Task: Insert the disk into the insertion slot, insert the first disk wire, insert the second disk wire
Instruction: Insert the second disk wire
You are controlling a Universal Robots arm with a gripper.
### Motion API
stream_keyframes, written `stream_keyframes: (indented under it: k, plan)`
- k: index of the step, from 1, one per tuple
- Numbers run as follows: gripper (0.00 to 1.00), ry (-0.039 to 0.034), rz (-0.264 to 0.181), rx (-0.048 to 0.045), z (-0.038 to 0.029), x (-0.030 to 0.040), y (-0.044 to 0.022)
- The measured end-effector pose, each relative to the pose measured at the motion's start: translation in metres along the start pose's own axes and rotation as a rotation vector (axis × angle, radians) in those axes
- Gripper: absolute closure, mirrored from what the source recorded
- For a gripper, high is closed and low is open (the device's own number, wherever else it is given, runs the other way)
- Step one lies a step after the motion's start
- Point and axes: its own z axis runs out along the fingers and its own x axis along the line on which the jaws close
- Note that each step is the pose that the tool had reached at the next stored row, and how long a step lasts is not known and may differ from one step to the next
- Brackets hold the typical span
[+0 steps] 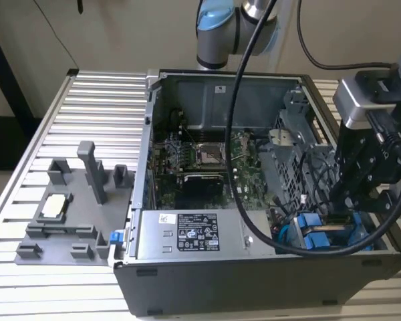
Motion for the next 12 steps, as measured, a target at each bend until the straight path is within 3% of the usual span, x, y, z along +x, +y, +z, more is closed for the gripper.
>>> stream_keyframes:
  k: [5, 12]
  plan:
    - [0.76, 0.0, 0.0, 0.0, -0.0186, -0.0015, 0.0]
    - [0.76, 0.0, 0.0, 0.0, -0.0199, -0.0016, 0.0]
